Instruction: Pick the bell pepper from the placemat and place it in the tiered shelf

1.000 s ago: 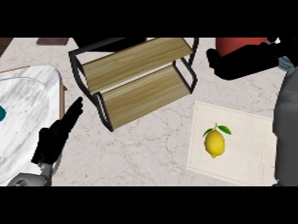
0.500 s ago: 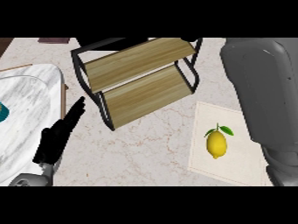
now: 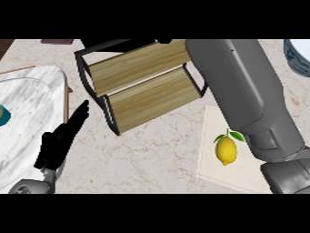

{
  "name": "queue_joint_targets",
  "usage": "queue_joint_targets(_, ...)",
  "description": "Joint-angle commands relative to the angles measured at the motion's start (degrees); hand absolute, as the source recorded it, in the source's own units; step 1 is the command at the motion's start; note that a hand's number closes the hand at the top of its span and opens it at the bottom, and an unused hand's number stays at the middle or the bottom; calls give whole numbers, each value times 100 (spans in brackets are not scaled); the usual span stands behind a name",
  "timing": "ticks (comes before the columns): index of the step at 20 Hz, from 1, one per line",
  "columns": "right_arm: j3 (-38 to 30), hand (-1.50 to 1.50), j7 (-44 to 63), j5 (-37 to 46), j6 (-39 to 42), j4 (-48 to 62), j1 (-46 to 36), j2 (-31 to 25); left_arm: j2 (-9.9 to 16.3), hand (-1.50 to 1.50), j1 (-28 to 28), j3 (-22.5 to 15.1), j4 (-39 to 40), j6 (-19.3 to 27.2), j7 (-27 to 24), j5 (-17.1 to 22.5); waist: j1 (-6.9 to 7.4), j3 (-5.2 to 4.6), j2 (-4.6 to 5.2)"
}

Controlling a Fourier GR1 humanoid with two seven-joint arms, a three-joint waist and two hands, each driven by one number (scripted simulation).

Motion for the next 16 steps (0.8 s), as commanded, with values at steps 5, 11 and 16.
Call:
queue_joint_targets(5,-1570,-150,-260,-2047,-637,689,230,370,72,0,-53,11,303,-90,-19,-95,217,-25,151)
queue_joint_targets(11,-1797,-150,-630,-3398,-1406,1296,-240,375,-114,0,-80,-58,377,-108,104,-54,275,-37,70)
queue_joint_targets(16,-2311,-150,-1608,-3456,-2161,1198,-149,272,-198,0,-23,-26,508,128,-59,-249,10,-35,67)
